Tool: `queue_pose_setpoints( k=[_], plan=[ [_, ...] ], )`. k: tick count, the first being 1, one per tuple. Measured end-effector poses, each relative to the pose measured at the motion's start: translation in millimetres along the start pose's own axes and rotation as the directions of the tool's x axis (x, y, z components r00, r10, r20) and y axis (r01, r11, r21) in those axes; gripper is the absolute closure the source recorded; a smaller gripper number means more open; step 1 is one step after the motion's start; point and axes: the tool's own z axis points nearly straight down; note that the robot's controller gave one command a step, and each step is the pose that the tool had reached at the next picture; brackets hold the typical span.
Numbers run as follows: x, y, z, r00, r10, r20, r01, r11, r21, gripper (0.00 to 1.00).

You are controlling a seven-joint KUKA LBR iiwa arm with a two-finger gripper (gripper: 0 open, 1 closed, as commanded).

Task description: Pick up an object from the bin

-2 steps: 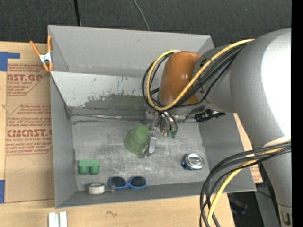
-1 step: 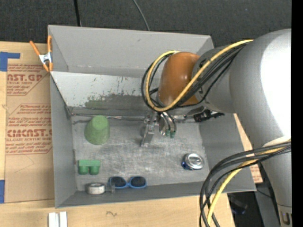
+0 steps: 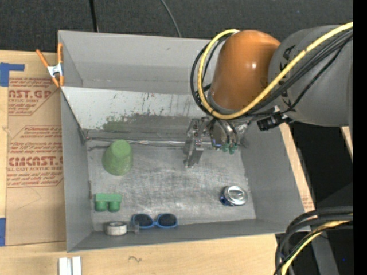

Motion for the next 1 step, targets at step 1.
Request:
queue_pose_setpoints(
  k=[1],
  plan=[
    [-11.1,-4.9,83.9,0.994,0.112,-0.014,-0.112,0.994,0.003,1.00]
  ],
)
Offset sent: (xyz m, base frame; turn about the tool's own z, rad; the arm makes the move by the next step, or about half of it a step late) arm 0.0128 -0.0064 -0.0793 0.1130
